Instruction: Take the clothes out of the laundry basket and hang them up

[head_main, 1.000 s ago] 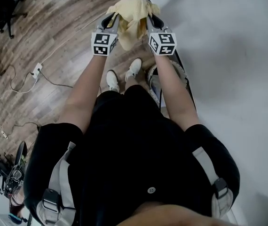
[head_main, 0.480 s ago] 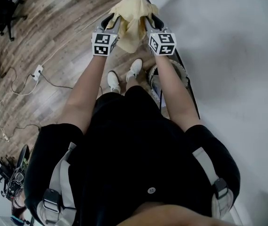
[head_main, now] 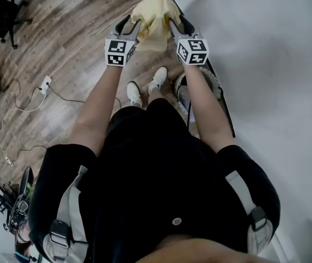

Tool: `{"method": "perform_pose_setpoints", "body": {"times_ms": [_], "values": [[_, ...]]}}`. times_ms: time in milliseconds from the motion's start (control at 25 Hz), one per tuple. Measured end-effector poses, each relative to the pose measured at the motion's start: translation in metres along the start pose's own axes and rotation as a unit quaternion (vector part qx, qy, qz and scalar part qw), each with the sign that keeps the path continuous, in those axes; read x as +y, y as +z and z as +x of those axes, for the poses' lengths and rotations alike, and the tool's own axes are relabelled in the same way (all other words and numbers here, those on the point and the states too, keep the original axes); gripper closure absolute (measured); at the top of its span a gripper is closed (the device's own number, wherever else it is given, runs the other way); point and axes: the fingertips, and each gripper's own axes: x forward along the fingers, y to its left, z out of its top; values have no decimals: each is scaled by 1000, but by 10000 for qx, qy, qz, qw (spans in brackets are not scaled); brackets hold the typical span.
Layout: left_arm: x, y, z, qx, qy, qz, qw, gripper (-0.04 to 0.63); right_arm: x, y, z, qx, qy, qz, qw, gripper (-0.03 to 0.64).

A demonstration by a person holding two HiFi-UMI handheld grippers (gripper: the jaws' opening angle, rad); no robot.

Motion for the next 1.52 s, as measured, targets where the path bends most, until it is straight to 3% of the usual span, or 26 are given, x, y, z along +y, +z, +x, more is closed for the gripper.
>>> {"method": "perform_pose_setpoints", "body": {"times_ms": [320,600,920,1040,1120,1200,1320,1520], "values": [[-9,34,-27,-373,-224,207,9988,407,8,35,-34,-429,-81,-90,9990,422],[-21,75,-76,-801,-560,560,9936,399,48,90,-80,-894,153,-360,9952,413],[-48,113,-138,-1119,-1184,461,9856,333,98,117,-139,-1157,344,-469,9916,342],[-72,120,-154,-1192,-1613,551,9781,272,117,120,-163,-1225,367,-437,9908,279],[-90,123,-160,-1240,-1934,621,9713,197,127,118,-182,-1245,319,-458,9906,185],[-110,125,-164,-1270,-2246,615,9642,144,128,114,-202,-1252,162,-523,9906,132],[-142,133,-160,-1369,-2591,713,9534,103,112,107,-236,-1259,-263,-565,9901,92],[-217,144,-143,-1311,-3250,654,9343,97,65,90,-308,-1293,-1189,-312,9840,86]]}}
